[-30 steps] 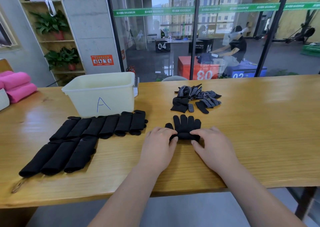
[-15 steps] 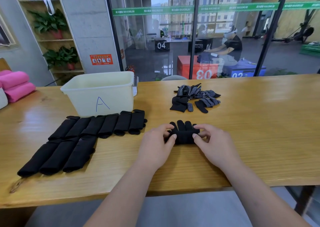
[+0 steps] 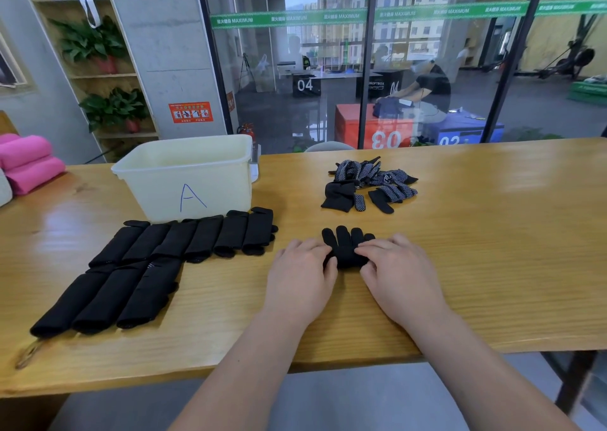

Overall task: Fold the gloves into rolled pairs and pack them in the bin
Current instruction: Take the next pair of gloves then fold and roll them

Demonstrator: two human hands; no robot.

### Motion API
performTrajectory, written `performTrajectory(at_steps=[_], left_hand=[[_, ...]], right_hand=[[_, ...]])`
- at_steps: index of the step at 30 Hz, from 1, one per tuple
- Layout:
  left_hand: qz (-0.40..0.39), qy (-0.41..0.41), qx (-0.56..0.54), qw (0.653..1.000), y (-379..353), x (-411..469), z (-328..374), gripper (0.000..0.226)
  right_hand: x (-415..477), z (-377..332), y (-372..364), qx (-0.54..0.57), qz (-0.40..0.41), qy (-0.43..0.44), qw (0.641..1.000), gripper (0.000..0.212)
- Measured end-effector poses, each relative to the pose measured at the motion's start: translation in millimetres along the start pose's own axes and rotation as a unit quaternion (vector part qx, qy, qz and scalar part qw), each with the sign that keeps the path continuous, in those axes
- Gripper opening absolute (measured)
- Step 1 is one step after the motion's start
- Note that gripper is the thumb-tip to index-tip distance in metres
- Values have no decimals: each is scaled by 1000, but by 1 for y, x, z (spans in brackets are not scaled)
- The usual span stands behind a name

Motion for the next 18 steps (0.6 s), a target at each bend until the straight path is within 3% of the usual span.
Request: performTrajectory(at_steps=[7,18], left_hand=[[-41,1,-15,999,-3,2,-5,50],[-35,50,-108,992,5,0,-14,39]], right_hand=[[2,8,3,112,-87,-34,989,42],[1,27,0,311,-86,-116,939,42]])
Point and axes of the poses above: each hand's wrist, its own x-axis towards the middle knuckle, its own y-axis out of the back of the hand, z = x × y, the point moved 4 cm from there along x, towards the middle knuckle, and after that the axes turned 2 degrees about -z, right-handed, at the moved point
